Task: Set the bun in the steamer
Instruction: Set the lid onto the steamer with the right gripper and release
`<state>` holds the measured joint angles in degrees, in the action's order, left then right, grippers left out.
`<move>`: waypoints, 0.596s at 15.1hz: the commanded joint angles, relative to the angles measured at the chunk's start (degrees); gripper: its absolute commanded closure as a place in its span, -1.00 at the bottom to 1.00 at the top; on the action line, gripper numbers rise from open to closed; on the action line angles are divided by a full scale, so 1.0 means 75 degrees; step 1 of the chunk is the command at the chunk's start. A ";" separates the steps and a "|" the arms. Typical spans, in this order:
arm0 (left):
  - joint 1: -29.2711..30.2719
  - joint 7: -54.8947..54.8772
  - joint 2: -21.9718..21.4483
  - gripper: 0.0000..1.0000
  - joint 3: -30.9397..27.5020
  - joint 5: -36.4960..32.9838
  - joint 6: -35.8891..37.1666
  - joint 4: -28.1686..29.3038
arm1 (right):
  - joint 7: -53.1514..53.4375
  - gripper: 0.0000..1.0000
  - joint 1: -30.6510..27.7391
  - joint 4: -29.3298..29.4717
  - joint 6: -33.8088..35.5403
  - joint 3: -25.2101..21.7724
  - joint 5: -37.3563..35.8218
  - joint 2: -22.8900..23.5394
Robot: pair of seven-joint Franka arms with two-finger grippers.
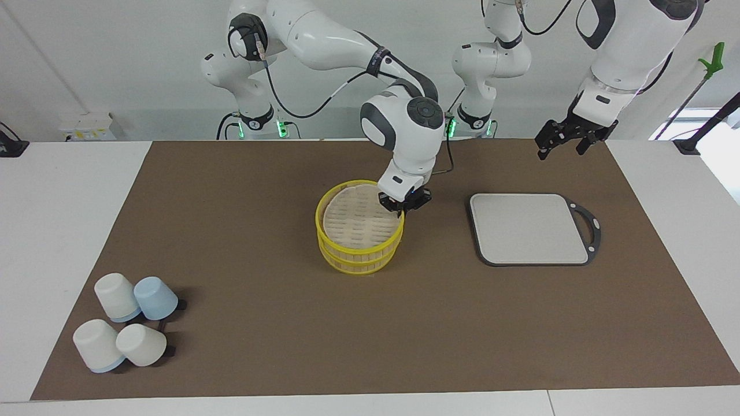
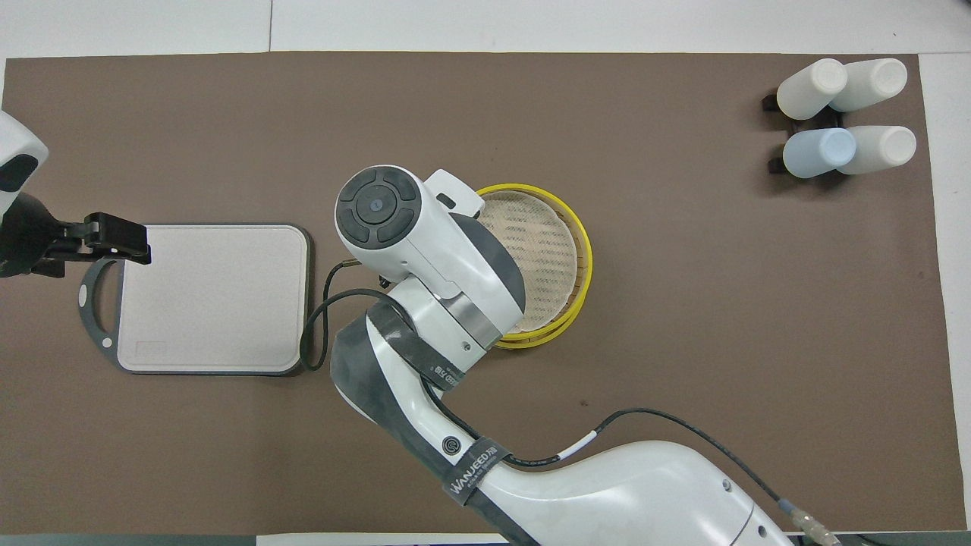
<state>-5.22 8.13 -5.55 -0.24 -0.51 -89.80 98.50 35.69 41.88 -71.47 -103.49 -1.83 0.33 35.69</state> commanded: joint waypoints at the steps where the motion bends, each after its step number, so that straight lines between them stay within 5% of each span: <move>1: 0.0122 -0.0159 -0.0140 -1.00 0.0067 0.0080 0.0125 0.0167 | 0.0127 1.00 0.0076 -0.0747 -0.0229 0.0010 -0.0172 -0.0457; 9: 0.0204 -0.0182 0.0024 -1.00 0.0184 0.0244 -0.0355 0.0238 | 0.0128 1.00 0.0053 -0.1040 -0.0451 0.0022 -0.0149 -0.0563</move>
<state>-4.87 7.79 -5.34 0.15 0.34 -90.69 99.40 35.69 42.31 -75.41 -105.77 -1.83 0.23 34.26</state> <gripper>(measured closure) 0.000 0.912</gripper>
